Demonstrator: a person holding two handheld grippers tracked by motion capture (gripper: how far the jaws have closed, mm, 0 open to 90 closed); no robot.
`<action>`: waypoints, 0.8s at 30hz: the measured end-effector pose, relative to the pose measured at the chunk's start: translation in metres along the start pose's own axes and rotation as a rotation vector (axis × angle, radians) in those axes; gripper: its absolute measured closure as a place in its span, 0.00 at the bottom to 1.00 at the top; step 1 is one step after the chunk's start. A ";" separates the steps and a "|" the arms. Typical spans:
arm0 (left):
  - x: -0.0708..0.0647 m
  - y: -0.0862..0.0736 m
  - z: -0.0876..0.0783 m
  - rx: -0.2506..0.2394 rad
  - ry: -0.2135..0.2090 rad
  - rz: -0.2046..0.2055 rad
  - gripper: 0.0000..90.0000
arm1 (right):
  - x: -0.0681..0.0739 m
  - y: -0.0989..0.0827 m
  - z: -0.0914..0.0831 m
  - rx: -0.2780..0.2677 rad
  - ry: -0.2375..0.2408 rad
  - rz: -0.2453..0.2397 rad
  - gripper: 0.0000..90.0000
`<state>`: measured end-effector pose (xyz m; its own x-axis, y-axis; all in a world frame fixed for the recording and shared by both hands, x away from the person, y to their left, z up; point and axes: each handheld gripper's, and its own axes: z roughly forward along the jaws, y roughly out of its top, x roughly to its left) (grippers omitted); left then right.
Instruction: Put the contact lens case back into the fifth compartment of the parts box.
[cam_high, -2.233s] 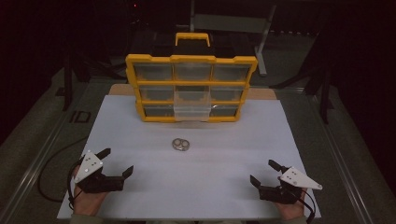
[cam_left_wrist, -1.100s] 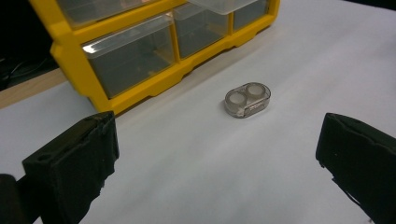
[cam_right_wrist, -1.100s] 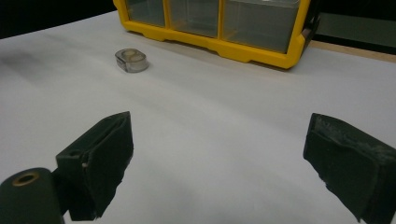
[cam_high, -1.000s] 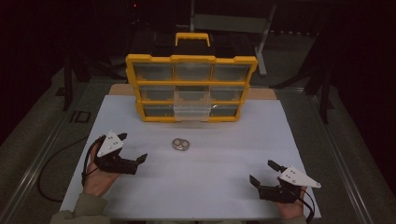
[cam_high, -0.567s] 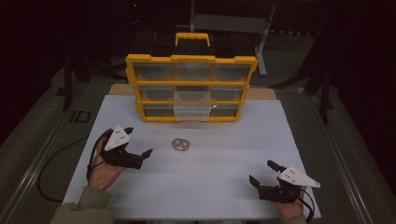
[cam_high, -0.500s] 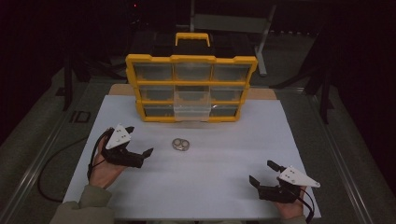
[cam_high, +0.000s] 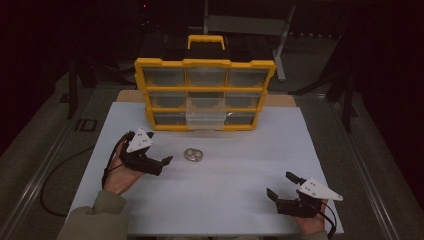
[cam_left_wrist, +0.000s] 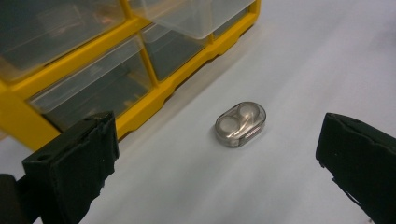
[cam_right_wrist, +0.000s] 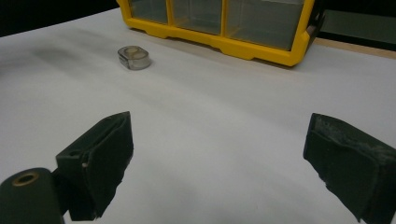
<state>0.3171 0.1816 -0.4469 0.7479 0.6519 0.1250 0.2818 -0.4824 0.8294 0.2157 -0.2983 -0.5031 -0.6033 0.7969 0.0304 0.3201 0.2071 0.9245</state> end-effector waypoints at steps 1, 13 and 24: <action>0.000 0.001 0.001 0.001 -0.006 0.005 0.00 | 0.000 0.000 0.000 -0.001 0.002 0.001 0.09; 0.000 0.015 0.019 0.029 -0.056 0.054 0.00 | 0.000 0.000 -0.001 -0.002 0.003 0.002 0.09; -0.001 0.022 0.033 0.068 -0.082 0.072 0.00 | 0.000 0.000 -0.001 -0.002 0.004 0.001 0.09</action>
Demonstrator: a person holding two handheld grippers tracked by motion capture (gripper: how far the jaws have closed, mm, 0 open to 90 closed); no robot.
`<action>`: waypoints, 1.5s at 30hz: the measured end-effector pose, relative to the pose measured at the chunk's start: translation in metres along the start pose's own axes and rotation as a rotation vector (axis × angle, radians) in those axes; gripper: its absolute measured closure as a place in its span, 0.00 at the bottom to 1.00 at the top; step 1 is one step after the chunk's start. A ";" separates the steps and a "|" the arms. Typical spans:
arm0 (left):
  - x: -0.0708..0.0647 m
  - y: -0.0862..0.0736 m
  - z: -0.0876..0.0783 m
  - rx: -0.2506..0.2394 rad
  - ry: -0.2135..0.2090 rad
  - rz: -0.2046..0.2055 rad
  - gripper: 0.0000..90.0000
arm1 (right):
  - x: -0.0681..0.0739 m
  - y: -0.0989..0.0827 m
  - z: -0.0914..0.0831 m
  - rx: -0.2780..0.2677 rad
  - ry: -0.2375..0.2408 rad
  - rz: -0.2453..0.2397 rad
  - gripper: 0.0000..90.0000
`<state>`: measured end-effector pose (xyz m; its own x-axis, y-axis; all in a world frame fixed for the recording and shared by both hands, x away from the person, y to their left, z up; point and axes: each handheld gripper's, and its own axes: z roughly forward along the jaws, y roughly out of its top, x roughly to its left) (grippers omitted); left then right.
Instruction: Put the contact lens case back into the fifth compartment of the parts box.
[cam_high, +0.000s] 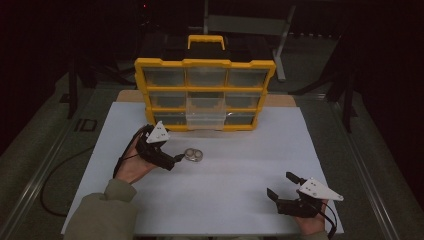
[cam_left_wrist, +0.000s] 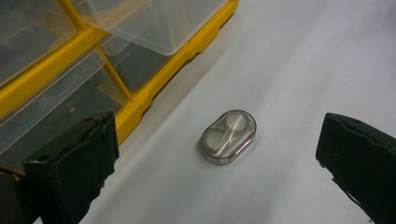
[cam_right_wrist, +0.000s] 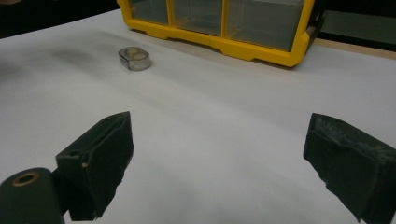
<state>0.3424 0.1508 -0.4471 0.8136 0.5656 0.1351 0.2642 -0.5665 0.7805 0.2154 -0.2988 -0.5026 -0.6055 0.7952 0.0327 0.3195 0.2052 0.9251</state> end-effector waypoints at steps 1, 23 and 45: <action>0.001 0.001 0.003 0.003 -0.009 0.003 0.00 | 0.000 0.000 0.000 -0.001 0.001 0.001 0.09; 0.001 0.008 0.035 0.068 -0.082 0.031 0.00 | 0.000 0.000 0.000 0.001 0.007 0.003 0.09; 0.003 -0.001 0.074 0.117 -0.116 -0.004 0.00 | 0.000 0.000 0.001 0.002 0.011 0.003 0.09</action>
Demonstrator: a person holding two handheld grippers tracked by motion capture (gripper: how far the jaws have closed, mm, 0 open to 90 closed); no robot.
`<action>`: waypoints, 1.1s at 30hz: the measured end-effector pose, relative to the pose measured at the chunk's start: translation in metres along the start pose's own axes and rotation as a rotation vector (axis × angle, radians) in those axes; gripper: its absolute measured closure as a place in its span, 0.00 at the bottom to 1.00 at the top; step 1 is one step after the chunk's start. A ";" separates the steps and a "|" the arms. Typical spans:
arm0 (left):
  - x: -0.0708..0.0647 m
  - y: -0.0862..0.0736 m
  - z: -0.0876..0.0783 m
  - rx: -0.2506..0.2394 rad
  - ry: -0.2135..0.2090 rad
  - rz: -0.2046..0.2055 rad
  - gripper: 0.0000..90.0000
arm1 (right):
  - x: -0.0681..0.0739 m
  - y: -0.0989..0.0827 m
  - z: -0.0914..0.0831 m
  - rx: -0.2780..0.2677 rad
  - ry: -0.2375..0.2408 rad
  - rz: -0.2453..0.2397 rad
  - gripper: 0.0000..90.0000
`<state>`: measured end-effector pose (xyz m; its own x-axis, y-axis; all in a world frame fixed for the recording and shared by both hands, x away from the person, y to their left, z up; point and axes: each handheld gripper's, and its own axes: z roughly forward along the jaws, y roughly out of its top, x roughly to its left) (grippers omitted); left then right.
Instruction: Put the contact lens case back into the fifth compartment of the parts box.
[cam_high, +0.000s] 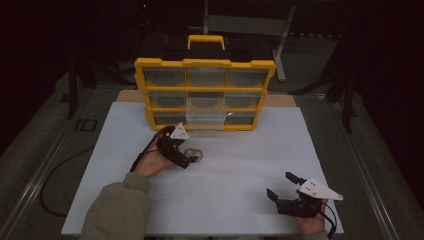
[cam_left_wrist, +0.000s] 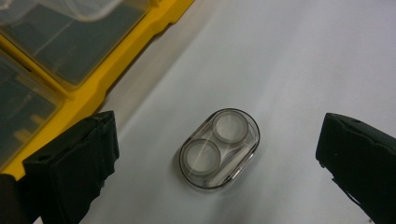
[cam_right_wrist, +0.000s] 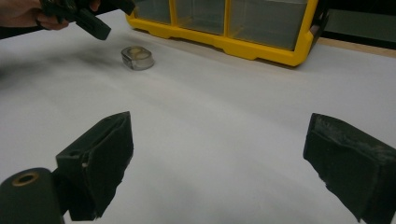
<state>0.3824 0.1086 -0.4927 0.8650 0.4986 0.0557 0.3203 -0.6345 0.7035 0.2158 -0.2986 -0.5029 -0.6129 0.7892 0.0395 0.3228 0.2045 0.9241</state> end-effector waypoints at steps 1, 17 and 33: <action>0.000 0.000 0.000 0.000 0.000 0.000 0.00 | 0.000 0.000 0.000 0.000 0.000 0.000 0.09; 0.006 -0.007 0.025 0.046 -0.016 -0.011 0.10 | 0.000 0.000 0.000 0.001 0.001 -0.002 0.09; -0.001 -0.011 0.042 0.100 -0.059 0.044 0.38 | -0.001 0.000 0.001 0.005 0.003 -0.001 0.09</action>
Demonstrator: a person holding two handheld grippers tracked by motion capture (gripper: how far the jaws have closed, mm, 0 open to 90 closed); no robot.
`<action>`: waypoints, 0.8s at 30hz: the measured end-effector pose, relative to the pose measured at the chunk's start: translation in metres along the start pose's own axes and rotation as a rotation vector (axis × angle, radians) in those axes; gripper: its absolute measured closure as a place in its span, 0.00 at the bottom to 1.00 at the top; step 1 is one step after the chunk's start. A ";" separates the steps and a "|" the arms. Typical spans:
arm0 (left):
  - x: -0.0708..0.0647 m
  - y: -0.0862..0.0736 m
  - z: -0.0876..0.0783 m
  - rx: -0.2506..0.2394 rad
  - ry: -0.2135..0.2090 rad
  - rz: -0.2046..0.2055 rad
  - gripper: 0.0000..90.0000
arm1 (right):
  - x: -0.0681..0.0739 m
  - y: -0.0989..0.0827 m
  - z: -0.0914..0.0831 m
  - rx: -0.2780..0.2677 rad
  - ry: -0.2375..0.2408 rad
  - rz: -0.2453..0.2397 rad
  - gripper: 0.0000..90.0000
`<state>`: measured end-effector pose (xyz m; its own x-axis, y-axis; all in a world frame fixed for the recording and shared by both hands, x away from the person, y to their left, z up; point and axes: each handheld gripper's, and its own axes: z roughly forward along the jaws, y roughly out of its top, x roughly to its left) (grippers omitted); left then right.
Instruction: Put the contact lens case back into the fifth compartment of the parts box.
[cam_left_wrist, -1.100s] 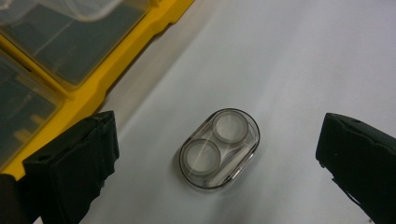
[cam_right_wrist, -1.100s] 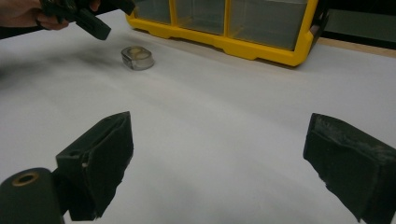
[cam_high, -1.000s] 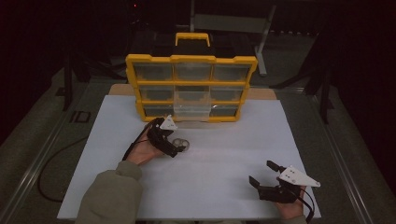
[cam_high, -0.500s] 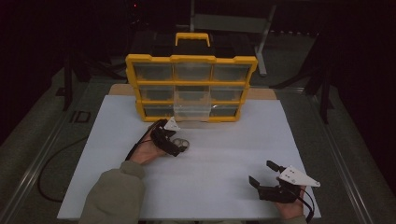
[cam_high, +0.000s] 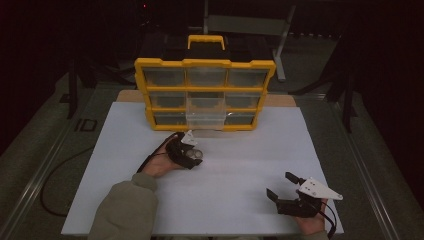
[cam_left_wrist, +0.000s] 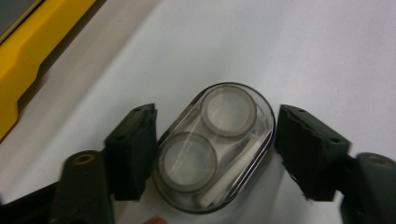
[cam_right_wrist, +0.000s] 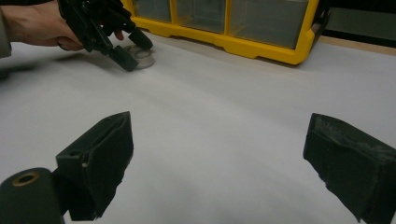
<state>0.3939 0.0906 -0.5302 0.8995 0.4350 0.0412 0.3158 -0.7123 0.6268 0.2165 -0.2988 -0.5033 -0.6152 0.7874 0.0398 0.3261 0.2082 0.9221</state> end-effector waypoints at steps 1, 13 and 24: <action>-0.001 0.001 -0.001 0.009 -0.001 0.003 0.38 | 0.000 0.000 0.000 0.000 0.000 0.000 0.09; -0.002 0.001 -0.003 0.033 -0.040 -0.005 0.46 | 0.000 0.000 0.001 0.011 -0.002 -0.001 0.09; 0.002 -0.001 -0.002 0.008 -0.051 -0.027 0.55 | 0.000 -0.001 0.002 0.017 -0.003 0.002 0.09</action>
<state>0.3944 0.0935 -0.5289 0.9049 0.4253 -0.0151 0.3420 -0.7055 0.6207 0.2176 -0.2978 -0.5046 -0.6119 0.7899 0.0407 0.3395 0.2158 0.9155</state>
